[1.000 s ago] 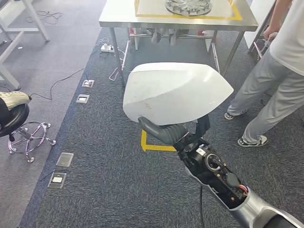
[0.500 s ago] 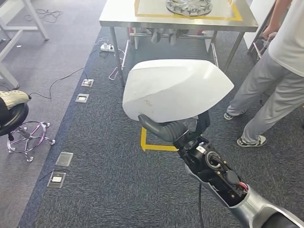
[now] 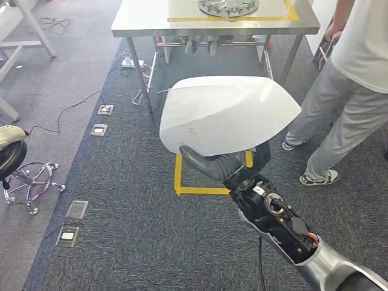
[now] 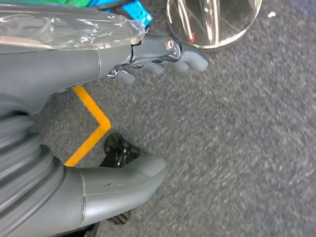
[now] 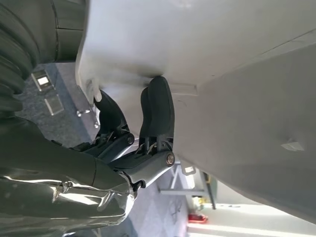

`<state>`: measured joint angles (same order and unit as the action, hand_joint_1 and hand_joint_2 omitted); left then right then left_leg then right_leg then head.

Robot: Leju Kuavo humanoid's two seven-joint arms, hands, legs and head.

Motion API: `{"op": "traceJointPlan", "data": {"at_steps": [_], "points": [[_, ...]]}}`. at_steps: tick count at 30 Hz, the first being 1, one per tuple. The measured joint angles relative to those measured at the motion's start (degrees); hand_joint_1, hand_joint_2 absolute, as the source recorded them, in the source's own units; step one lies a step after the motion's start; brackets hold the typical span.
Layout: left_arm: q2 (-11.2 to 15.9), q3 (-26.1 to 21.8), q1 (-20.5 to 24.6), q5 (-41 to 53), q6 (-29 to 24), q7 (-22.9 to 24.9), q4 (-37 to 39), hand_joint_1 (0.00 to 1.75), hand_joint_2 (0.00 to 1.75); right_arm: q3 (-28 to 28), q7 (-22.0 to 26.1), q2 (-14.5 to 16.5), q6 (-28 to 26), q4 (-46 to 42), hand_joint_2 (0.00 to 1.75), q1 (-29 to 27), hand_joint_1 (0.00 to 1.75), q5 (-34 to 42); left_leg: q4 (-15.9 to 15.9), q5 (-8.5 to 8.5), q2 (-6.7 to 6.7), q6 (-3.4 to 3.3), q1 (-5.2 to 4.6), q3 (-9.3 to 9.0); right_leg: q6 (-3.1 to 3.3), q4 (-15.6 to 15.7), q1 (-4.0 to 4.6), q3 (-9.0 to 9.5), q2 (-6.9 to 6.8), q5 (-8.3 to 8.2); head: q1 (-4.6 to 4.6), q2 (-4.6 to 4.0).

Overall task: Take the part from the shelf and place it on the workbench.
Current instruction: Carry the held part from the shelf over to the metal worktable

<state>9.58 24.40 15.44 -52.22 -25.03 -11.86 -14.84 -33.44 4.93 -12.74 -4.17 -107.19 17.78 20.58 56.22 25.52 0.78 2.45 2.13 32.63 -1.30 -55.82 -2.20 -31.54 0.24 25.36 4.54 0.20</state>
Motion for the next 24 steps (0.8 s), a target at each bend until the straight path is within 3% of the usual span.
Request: {"op": "traceJointPlan", "data": {"at_steps": [3, 4, 5, 6, 8, 10, 13, 15, 17, 19, 20, 21, 24], "points": [[-0.08, 0.02, 0.0, -0.01, 0.0, -0.05, 0.0, 0.0, 1.75, -0.03, 0.04, -0.01, 0.07, 0.01, 1.75, 0.06, 1.75, 0.02, 11.56, 5.01, -0.22, -0.15, -0.22, 5.91, 0.98, 0.06, 0.41, 0.06, 0.46, 0.05, -0.35, 0.0], [-0.1, 0.02, -0.1, -0.01, 0.0, -0.05, 0.01, 0.0, 1.75, -0.04, 0.03, -0.01, 0.05, 0.02, 1.75, 0.03, 1.75, 0.02, 15.18, 5.97, -0.29, -0.31, -0.37, 7.98, 1.19, 0.06, 0.63, 0.06, 0.7, 0.08, -0.4, 0.0], [-0.11, 0.02, -0.21, -0.02, 0.0, -0.05, 0.01, 0.0, 1.75, -0.05, 0.03, -0.01, 0.04, 0.02, 1.75, 0.01, 1.75, 0.03, 16.77, 5.84, -0.36, -0.59, -0.52, 9.13, 1.34, 0.06, 0.85, 0.09, 1.01, 0.12, -0.43, 0.0], [-0.12, 0.02, -0.31, -0.02, 0.0, -0.05, 0.01, 0.0, 1.75, -0.06, 0.03, -0.01, 0.04, 0.03, 1.75, 0.0, 1.75, 0.03, 15.86, 4.56, -0.45, -1.01, -0.71, 9.07, 1.42, 0.07, 1.04, 0.13, 1.36, 0.13, -0.43, 0.0], [-0.03, 0.02, -0.34, -0.01, 0.0, -0.06, -0.01, 0.0, 1.75, -0.05, 0.03, -0.01, 0.03, 0.03, 1.75, 0.03, 1.75, 0.03, 8.12, 0.22, -1.42, -2.18, -1.28, 5.9, 1.47, 0.08, 1.22, 0.21, 2.08, 0.15, -0.42, 0.0], [0.17, 0.02, -0.25, 0.0, 0.0, -0.08, -0.01, 0.0, 1.75, -0.05, 0.04, -0.01, 0.02, 0.03, 1.75, 0.04, 1.75, 0.03, 0.82, -2.23, -2.72, -3.01, -1.8, 2.63, 1.31, 0.04, 1.36, 0.06, 2.78, 0.22, -0.44, 0.0], [0.32, 0.02, -0.08, 0.0, 0.0, -0.1, -0.01, 0.0, 1.75, -0.05, 0.03, -0.01, 0.02, 0.02, 1.75, -0.04, 1.75, 0.03, -1.38, -2.32, -2.64, -3.23, -2.1, 1.56, 0.59, 0.21, 1.15, -0.13, 3.52, 0.3, -0.46, 0.0], [0.26, 0.02, -0.06, 0.0, 0.0, -0.11, -0.01, 0.0, 1.75, -0.03, 0.04, -0.03, 0.02, 0.02, 1.75, 0.03, 1.75, 0.03, -2.08, -2.48, -1.93, -3.63, -1.87, 1.02, 0.1, -1.42, 1.21, -0.94, 2.45, 1.61, -0.24, 0.0], [0.17, 0.03, -0.11, 0.0, 0.0, -0.11, -0.01, 0.0, 1.75, -0.02, 0.04, -0.04, 0.02, 0.03, 1.75, 0.11, 1.75, 0.03, -2.43, -2.46, -1.2, -4.0, -1.78, 0.59, -0.21, -7.58, 1.3, -3.76, 0.93, 5.0, 0.19, 0.0], [0.1, 0.08, -0.17, 0.0, 0.0, -0.11, -0.01, 0.0, 1.75, -0.04, 0.03, -0.05, 0.01, 0.11, 1.75, 0.03, 1.75, 0.03, -2.37, -2.3, -0.54, -4.18, -1.81, 0.48, -0.56, -14.8, 1.2, -7.15, 0.54, 7.68, 0.41, 0.0], [0.03, 0.12, -0.18, 0.0, 0.0, -0.11, -0.01, 0.0, 1.75, -0.05, 0.03, -0.06, 0.01, 0.19, 1.75, -0.02, 1.75, 0.03, -2.33, -2.21, -0.22, -4.18, -1.8, 0.42, -0.72, -16.12, 1.12, -7.82, 0.44, 7.56, 0.44, 0.0], [-0.05, 0.17, -0.18, 0.0, 0.0, -0.11, -0.01, 0.0, 1.75, -0.07, 0.03, -0.07, 0.01, 0.25, 1.75, -0.05, 1.75, 0.03, -2.25, -2.09, 0.07, -4.11, -1.77, 0.34, -0.87, -15.18, 1.04, -7.42, 0.27, 6.36, 0.48, 0.0], [-0.24, 0.25, -0.19, -0.02, -0.01, -0.11, -0.01, 0.0, 1.75, -0.02, 0.08, -0.09, 0.01, 0.34, 1.75, 0.09, 1.75, 0.07, -1.52, -1.43, 0.76, -3.47, -1.82, 0.17, -0.78, -4.3, 1.13, -2.27, -1.31, 1.16, 0.79, 0.0]]}}
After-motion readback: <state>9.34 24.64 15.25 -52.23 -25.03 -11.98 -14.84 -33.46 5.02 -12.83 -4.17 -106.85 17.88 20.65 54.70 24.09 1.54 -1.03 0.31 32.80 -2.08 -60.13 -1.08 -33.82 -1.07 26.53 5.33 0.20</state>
